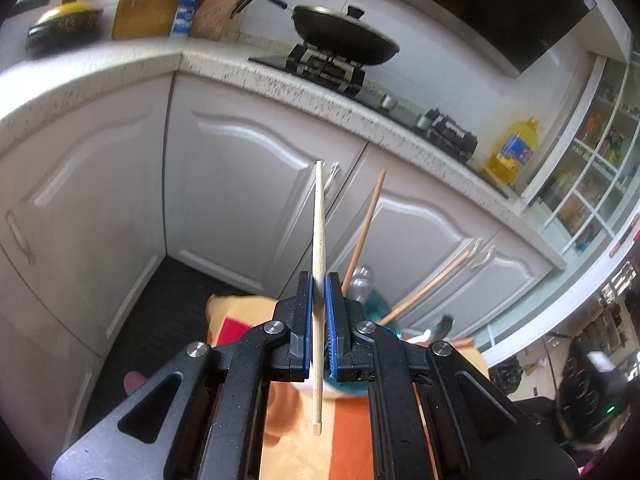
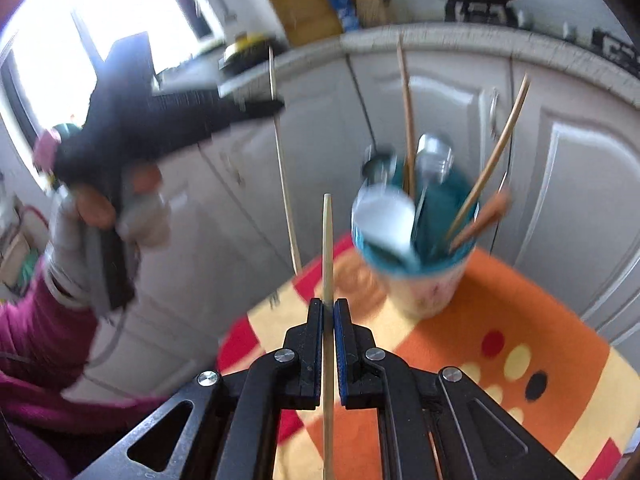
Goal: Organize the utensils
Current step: 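Lift both chopsticks upright and carry them over the rose-print cup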
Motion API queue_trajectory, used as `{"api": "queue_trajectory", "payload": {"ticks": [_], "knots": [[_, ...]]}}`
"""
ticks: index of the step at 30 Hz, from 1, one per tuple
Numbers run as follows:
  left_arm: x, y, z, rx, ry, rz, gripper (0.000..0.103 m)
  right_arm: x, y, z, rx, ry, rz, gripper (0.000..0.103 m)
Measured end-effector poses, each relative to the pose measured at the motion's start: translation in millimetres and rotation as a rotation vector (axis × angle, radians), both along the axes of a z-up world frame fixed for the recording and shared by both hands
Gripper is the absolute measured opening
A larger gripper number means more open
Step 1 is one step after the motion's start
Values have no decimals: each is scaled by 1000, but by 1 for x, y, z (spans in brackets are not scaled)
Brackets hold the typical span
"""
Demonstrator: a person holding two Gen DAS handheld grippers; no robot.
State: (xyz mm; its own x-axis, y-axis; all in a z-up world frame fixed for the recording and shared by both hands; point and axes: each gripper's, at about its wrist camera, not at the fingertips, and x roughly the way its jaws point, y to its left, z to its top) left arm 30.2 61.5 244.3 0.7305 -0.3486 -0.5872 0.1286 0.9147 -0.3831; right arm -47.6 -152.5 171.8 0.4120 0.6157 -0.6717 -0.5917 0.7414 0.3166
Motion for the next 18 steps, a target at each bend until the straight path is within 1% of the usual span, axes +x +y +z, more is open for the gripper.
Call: {"api": "queue_trajectory", "payload": {"ticks": [3, 6, 9, 11, 14, 15, 18], "knots": [[7, -7, 10, 6, -28, 5, 5, 11, -5, 23, 46, -58, -51, 5], [12, -16, 20, 34, -79, 19, 5, 23, -1, 32, 63, -78, -78, 5], [19, -22, 25, 47, -118, 32, 5, 33, 2, 39, 88, -99, -103, 5], [22, -28, 26, 70, -144, 45, 5, 38, 1, 44, 80, -131, -134, 5], [25, -36, 23, 112, -186, 67, 5, 48, 1, 49, 113, -149, -173, 5], [27, -38, 21, 116, -191, 68, 5, 54, 3, 49, 125, -159, -196, 5], [31, -44, 14, 119, -192, 66, 5, 67, 7, 54, 129, -177, -213, 5]]}}
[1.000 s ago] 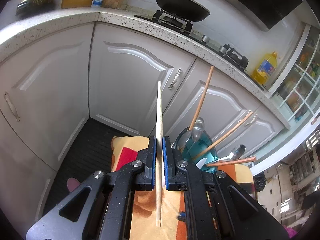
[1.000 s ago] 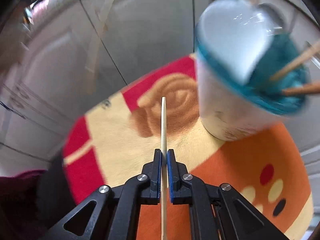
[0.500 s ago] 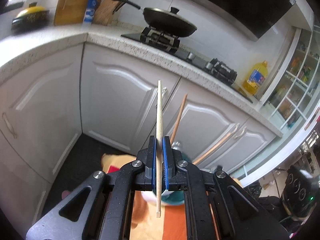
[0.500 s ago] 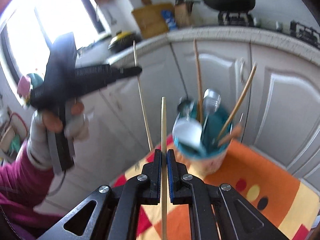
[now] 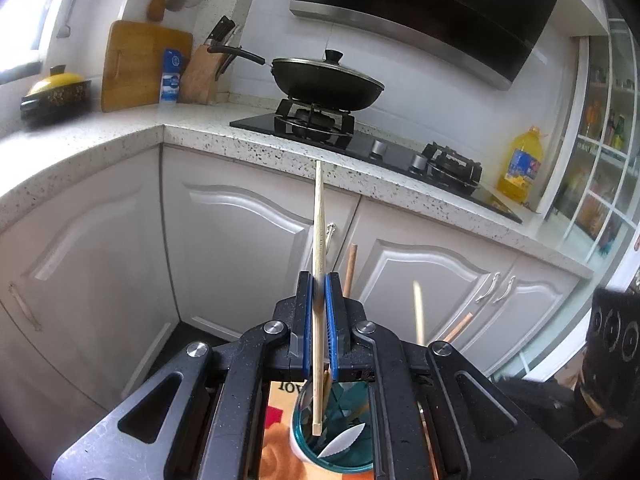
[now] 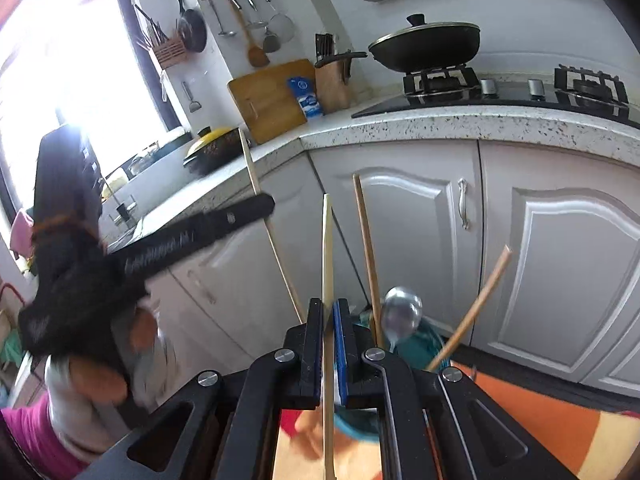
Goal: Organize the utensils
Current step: 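Lower both chopsticks into the cup and open both tools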
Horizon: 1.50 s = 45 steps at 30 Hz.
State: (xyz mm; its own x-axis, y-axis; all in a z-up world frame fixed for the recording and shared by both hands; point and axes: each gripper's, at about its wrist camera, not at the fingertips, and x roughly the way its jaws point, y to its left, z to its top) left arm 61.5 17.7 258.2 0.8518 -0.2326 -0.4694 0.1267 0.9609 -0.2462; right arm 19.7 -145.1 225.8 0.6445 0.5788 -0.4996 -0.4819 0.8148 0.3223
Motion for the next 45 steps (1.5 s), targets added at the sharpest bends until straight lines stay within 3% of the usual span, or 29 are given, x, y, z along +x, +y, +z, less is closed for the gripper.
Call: {"api": "queue_trajectory", "payload": {"ticks": [4, 12, 20, 37, 42, 45], "knots": [[3, -6, -8, 21, -8, 4, 5, 13, 9, 5, -30, -63, -39, 5], [3, -21, -25, 69, -46, 5, 5, 33, 18, -18, -90, -99, -86, 5], [6, -25, -43, 79, -20, 0, 5, 40, 16, -32, -109, -137, -139, 5], [-8, -16, -69, 32, 100, -41, 5, 5, -2, -47, -228, -42, -61, 6], [-13, -17, -74, 9, 158, -70, 7, -4, -1, -42, -239, -22, -61, 23], [-18, -9, -70, -26, 168, -61, 21, -13, -2, -32, -247, -39, -79, 28]]}}
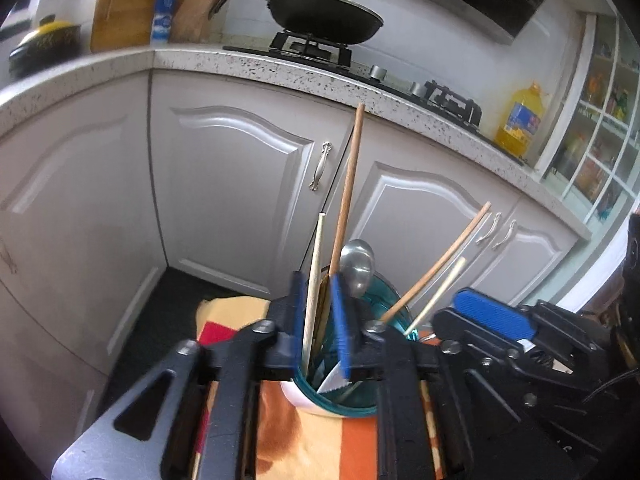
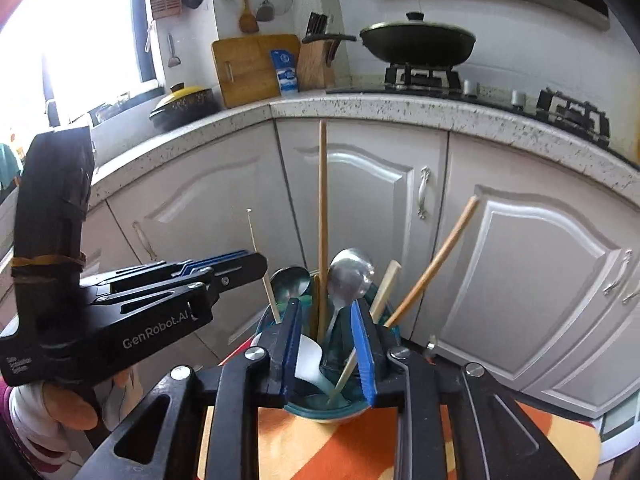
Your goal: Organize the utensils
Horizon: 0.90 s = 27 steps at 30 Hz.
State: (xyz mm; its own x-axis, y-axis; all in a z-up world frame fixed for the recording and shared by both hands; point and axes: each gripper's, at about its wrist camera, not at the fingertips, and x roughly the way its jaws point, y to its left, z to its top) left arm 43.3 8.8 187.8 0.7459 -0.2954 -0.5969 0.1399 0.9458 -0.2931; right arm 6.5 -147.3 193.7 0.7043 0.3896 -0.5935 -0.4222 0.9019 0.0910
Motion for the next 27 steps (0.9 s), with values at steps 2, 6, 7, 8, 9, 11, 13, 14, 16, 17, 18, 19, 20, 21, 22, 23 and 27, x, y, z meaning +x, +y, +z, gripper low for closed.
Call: {"api": "queue_trajectory", "payload": {"ticks": [2, 6, 7, 8, 9, 11, 13, 14, 16, 17, 18, 19, 20, 21, 22, 23, 27], "knots": [[-4, 5, 5, -17, -8, 5, 41, -5, -5, 7, 10, -1, -11, 30], [-17, 11, 14, -18, -25, 18, 49, -18, -11, 19, 16, -23, -28, 37], [-19, 11, 15, -14, -26, 19, 50, -20, -11, 21, 16, -29, -33, 39], [-24, 10, 16, -2, -28, 21, 50, -24, -12, 23, 20, -34, -37, 39], [-29, 8, 17, 20, -32, 28, 50, -28, -14, 25, 24, -34, -38, 39], [-36, 6, 18, 55, -41, 39, 50, -34, -15, 26, 16, -35, -48, 40], [-43, 5, 17, 69, -39, 46, 50, -42, -17, 25, 0, -31, -62, 40], [-47, 4, 16, 71, -34, 52, 50, -45, -17, 24, -1, -29, -66, 40], [-53, 4, 15, 76, -21, 66, 50, -51, -20, 22, 2, -16, -85, 41], [-57, 3, 13, 82, -11, 77, 50, -54, -23, 18, 5, -3, -94, 41], [-60, 1, 12, 88, -2, 81, 50, -57, -24, 16, 3, 8, -99, 41], [-62, 0, 11, 91, 1, 80, 50, -58, -24, 13, 0, 15, -103, 41], [-66, -1, 10, 98, 3, 79, 50, -61, -25, 9, -11, 26, -111, 41], [-69, -4, 10, 107, 3, 78, 50, -63, -25, 6, -15, 30, -117, 41], [-72, -5, 9, 114, 2, 77, 50, -66, -26, 2, -14, 41, -123, 42], [-75, -8, 9, 124, 1, 73, 50, -66, -26, 1, -11, 49, -125, 42], [-84, -16, 9, 148, 1, 53, 50, -70, -27, -9, -21, 81, -140, 43]]}}
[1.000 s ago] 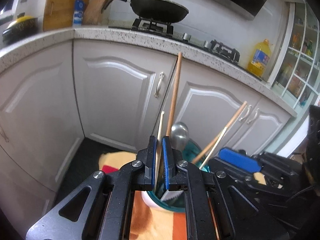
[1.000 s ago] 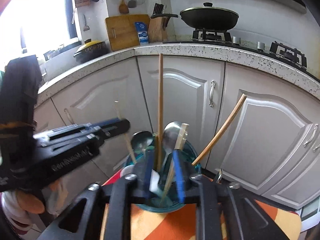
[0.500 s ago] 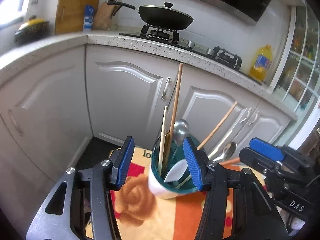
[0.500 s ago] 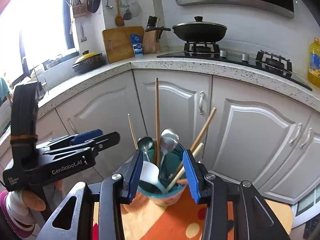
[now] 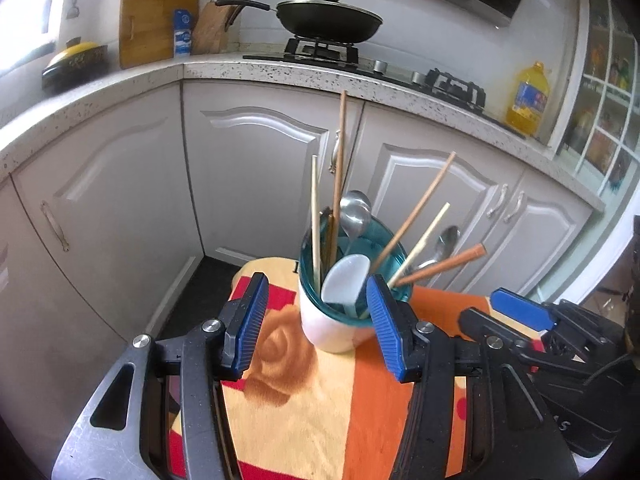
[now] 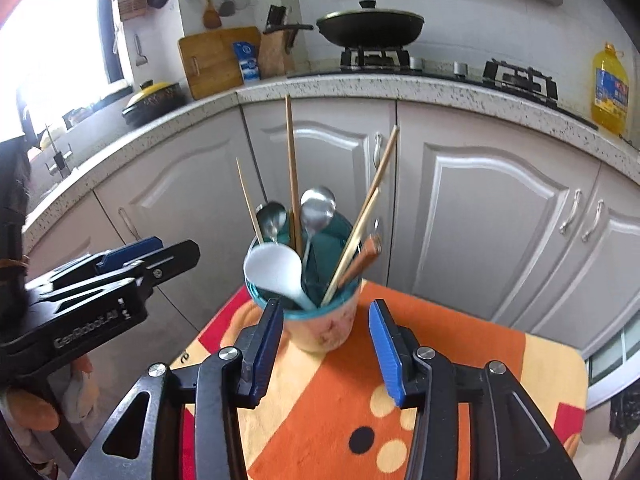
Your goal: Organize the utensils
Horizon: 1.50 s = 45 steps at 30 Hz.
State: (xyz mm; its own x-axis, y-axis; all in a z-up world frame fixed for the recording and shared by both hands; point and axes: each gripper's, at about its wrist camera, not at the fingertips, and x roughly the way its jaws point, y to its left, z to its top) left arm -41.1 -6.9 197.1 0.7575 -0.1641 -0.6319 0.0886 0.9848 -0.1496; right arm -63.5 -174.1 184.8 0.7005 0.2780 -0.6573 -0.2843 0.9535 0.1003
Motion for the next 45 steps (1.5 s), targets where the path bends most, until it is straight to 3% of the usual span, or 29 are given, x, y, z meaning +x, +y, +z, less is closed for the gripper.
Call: {"api": "queue_trajectory", "payload": {"ticks": [5, 7, 25, 45], "knots": [[-6, -6, 2, 32, 0, 0, 50, -4, -5, 1, 12, 2, -16, 47], [-8, -8, 4, 42, -5, -2, 50, -5, -8, 3, 15, -4, -27, 55], [-18, -19, 12, 104, -11, 17, 50, -11, -10, 12, 11, -13, -44, 58], [-20, -16, 11, 95, -3, 29, 51, -9, -3, 10, -7, 3, -24, 59]]}}
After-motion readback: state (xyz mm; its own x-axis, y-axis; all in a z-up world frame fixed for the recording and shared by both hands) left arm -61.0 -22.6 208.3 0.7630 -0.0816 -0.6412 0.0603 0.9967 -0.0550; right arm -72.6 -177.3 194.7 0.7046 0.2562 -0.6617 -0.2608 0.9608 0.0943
